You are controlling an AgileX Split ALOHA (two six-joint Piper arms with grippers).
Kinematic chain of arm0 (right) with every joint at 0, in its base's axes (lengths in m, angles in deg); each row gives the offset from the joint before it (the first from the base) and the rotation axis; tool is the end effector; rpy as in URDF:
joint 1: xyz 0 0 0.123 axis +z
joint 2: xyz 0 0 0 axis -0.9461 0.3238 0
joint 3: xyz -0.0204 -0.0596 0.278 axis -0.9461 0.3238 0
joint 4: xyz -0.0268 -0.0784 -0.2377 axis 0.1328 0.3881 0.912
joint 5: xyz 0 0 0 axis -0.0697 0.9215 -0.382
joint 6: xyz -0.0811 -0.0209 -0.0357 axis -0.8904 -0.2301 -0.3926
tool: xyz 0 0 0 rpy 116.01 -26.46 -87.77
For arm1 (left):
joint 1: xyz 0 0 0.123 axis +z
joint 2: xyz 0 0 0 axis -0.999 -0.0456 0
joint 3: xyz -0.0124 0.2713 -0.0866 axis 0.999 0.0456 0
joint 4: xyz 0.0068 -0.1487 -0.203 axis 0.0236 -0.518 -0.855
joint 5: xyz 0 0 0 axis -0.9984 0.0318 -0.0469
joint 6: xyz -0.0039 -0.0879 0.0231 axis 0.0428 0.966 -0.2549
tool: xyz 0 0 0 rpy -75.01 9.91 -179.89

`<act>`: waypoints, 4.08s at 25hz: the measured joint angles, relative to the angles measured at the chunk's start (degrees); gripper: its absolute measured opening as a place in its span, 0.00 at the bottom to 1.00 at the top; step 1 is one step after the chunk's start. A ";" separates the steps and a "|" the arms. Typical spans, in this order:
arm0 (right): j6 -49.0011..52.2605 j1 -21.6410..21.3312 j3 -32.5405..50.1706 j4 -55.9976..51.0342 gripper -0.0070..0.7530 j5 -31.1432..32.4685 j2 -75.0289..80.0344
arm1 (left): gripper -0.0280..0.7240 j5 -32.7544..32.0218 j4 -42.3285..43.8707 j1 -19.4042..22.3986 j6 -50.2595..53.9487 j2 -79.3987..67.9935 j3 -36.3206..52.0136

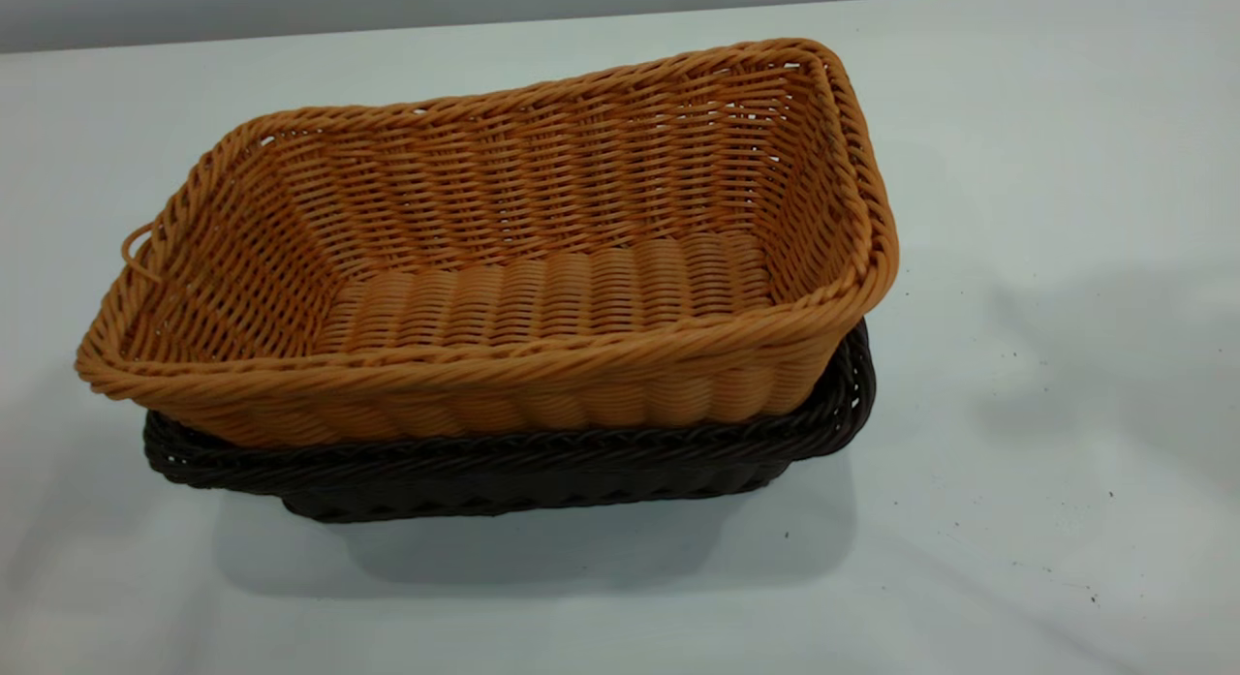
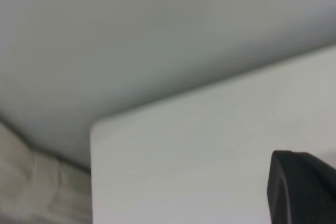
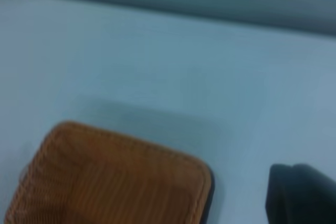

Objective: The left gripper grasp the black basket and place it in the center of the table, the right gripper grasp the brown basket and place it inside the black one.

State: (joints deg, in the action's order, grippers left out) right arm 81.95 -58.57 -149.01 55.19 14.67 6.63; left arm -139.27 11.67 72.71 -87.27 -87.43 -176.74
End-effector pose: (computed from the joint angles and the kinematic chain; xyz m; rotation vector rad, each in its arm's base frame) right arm 0.2365 0.0730 0.4852 -0.3451 2.2773 0.3749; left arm 0.1789 -0.0220 0.4875 0.3441 2.1258 0.2609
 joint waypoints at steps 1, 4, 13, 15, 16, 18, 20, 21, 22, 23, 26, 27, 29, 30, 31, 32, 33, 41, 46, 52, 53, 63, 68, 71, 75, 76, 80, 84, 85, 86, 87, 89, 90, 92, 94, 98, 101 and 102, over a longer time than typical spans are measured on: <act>0.00 0.00 0.75 0.43 0.01 -0.08 -2.58 | 0.04 -1.54 -0.61 0.00 0.17 1.87 0.07; 0.00 0.00 4.83 0.55 0.01 -0.01 -10.21 | 0.04 -4.48 -3.33 0.00 0.36 7.46 0.14; -0.19 0.00 23.88 0.80 0.01 -0.06 -34.22 | 0.04 -4.29 -14.02 0.11 -0.99 23.46 4.37; -0.41 0.00 28.03 0.80 0.01 -0.06 -38.72 | 0.04 -4.35 -13.73 0.11 -1.07 27.76 8.04; -0.78 0.00 30.18 0.80 0.01 -0.06 -41.03 | 0.04 -4.40 -13.73 0.11 -1.07 29.66 10.27; -1.89 0.00 33.74 0.80 0.01 -0.11 -45.08 | 0.04 -4.48 -14.84 0.11 -1.07 34.37 14.52; -2.70 0.00 37.07 0.80 0.01 -0.11 -49.16 | 0.04 -4.48 -16.85 0.11 -1.24 38.75 19.03; -3.61 0.00 38.57 0.80 0.01 -0.11 -50.82 | 0.04 -4.48 -17.67 0.11 -1.24 41.12 20.83; -4.68 0.00 39.75 0.80 0.01 -0.11 -52.81 | 0.04 -4.48 -18.47 0.11 -1.38 43.45 22.91; -5.61 0.00 41.13 0.80 0.01 -0.11 -54.72 | 0.04 -4.48 -19.04 0.11 -1.55 45.36 24.86; -8.22 0.00 45.37 0.32 0.01 -0.17 -60.06 | 0.04 -4.42 -19.71 0.11 -2.09 51.91 30.14; -8.66 0.00 47.01 -0.06 0.01 -0.17 -61.86 | 0.04 -4.42 -19.97 0.11 -2.54 53.59 31.96; -10.01 0.00 50.20 -0.73 0.01 -0.23 -64.99 | 0.04 -4.37 -21.78 0.11 -4.00 57.29 35.19; -10.63 0.00 52.03 -0.72 0.01 -0.57 -66.56 | 0.04 -4.44 -22.58 0.11 -4.94 58.65 36.90; -11.21 0.00 53.89 -0.65 0.01 -1.67 -68.03 | 0.04 -4.44 -23.47 0.11 -5.86 60.11 38.52; -11.34 0.00 55.74 -0.65 0.01 -2.88 -69.13 | 0.04 -4.38 -24.20 0.11 -6.58 61.27 39.84; -11.41 0.00 57.34 -0.61 0.01 -3.44 -70.31 | 0.04 -4.43 -24.93 0.11 -7.47 61.95 41.35; -12.92 0.00 70.03 -0.66 0.01 -8.17 -75.16 | 0.04 -4.25 -27.08 0.11 -7.83 61.95 49.56; -12.86 0.05 71.25 -0.89 0.01 -9.03 -75.78 | 0.04 -4.25 -27.08 0.11 -7.78 61.93 53.07; -12.68 0.05 71.25 -0.84 0.01 -8.90 -75.83 | 0.04 -4.25 -26.94 0.11 -7.71 61.93 59.27; -12.68 0.05 71.20 -0.84 0.01 -8.78 -75.83 | 0.04 -3.78 -26.78 0.11 -7.71 61.93 59.73; -12.56 0.05 71.20 -0.71 0.01 -8.76 -75.83 | 0.04 4.25 -19.51 0.11 -0.90 61.95 61.77; -12.05 0.05 71.20 -1.01 0.01 -8.76 -75.83 | 0.04 4.22 -19.10 0.11 0.32 61.95 61.77; -12.10 0.05 71.20 -1.01 0.01 -8.76 -75.78 | 0.04 4.15 -19.10 0.33 0.26 61.95 61.77; -12.10 -0.53 71.20 -1.15 0.01 -8.76 -75.78 | 0.04 3.97 -19.56 4.20 0.06 61.95 61.77; -12.10 -1.31 71.20 -1.21 0.01 -8.76 -75.78 | 0.04 3.97 -19.56 5.76 0.06 61.95 61.77; -12.10 -7.14 71.20 -1.21 0.01 -8.76 -75.78 | 0.04 3.97 -19.56 11.64 0.14 61.95 61.72; -12.10 -13.93 71.20 -1.21 0.01 -8.76 -75.78 | 0.04 3.97 -19.51 15.56 0.08 61.95 61.72; -12.10 -15.61 71.20 -1.21 0.01 -8.76 -75.84 | 0.04 3.97 -19.51 16.06 0.08 61.95 61.72; -12.10 -17.14 71.20 -1.21 0.01 -8.76 -75.98 | 0.04 4.03 -19.51 16.20 0.03 61.95 61.72; -12.10 -18.21 71.20 -1.21 0.01 -8.76 -75.99 | 0.04 4.08 -19.51 16.20 0.03 61.95 61.72; -12.10 -19.84 71.26 -1.21 0.01 -8.72 -75.99 | 0.04 4.08 -19.51 16.20 0.03 61.95 61.72; -12.10 -20.06 71.26 -1.21 0.01 -8.69 -76.04 | 0.04 4.08 -19.51 16.20 0.03 61.95 61.72; -12.10 -20.06 71.26 -1.21 0.01 -8.69 -76.08 | 0.04 4.15 -19.40 16.20 0.03 61.95 61.72; -12.15 -20.06 71.26 -1.21 0.01 -8.69 -76.08 | 0.04 4.15 -19.40 16.20 0.03 61.95 61.72; -12.20 -20.06 71.26 -1.21 0.01 -8.69 -76.08 | 0.04 4.15 -19.40 16.20 0.03 61.95 61.72; -12.20 -20.00 71.26 -1.21 0.01 -8.69 -76.08 | 0.04 4.10 -19.40 16.20 0.03 61.95 61.72; -12.20 -20.00 71.26 -1.21 0.01 -8.69 -76.08 | 0.04 4.10 -19.40 16.20 0.03 61.95 61.72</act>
State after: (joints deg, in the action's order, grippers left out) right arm 69.75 -78.57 -77.74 53.98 5.97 -69.45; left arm -135.18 -7.74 88.91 -87.24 -25.48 -115.02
